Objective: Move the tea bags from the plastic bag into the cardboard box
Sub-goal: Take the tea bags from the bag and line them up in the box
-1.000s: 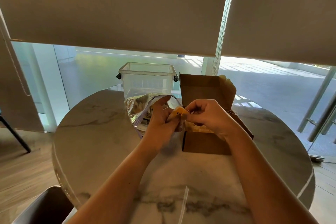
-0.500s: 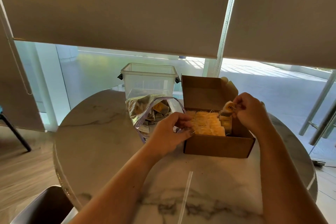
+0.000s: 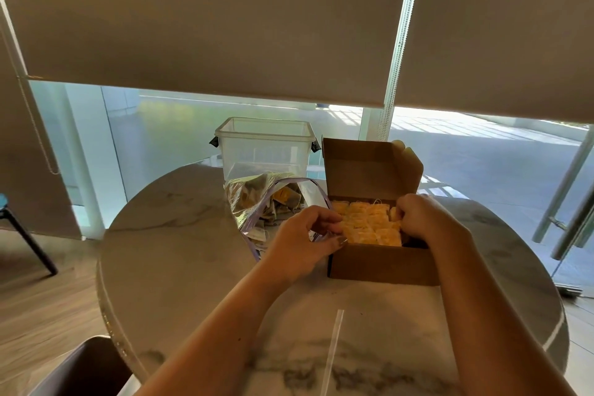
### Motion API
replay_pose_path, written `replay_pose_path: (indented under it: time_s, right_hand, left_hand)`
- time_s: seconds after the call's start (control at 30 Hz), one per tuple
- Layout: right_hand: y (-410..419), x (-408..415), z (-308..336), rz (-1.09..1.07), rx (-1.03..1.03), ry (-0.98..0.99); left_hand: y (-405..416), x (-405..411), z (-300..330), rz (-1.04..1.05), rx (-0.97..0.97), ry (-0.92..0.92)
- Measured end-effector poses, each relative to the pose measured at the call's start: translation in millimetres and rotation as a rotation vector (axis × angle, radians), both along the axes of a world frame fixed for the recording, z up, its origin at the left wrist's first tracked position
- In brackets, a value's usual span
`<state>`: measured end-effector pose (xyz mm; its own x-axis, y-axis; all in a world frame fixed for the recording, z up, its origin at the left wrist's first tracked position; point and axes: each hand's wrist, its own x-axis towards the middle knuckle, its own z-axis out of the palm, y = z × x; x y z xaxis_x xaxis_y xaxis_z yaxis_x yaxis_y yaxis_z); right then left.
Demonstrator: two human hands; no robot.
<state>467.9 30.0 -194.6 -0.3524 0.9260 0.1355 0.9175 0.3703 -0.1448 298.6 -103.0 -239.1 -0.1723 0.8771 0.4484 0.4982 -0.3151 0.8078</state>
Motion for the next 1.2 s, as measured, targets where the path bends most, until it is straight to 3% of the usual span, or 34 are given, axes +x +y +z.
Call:
replay_pose_path:
  time_s: [0.23,0.4,0.57,0.7,1.2]
  right_hand:
    - [0,-6,-6,-0.122,0.201,0.132]
    - [-5,-7,-2,-0.154,0.229,0.118]
    - [-8,2,1,-0.091,0.116,0.155]
    - [-19,1,2,-0.094,-0.094,-0.001]
    - [-15,-2,3,-0.14,-0.178,-0.032]
  left_hand:
    - [-1,-1,0,-0.018,-0.004,-0.023]
    - [-1,-1,0,-0.012,-0.004,-0.007]
    - [-1,-1,1,-0.009,-0.016,-0.001]
    - [-3,-1,2,-0.009,-0.007,0.023]
    - [-4,1,4,-0.003,-0.034,0.017]
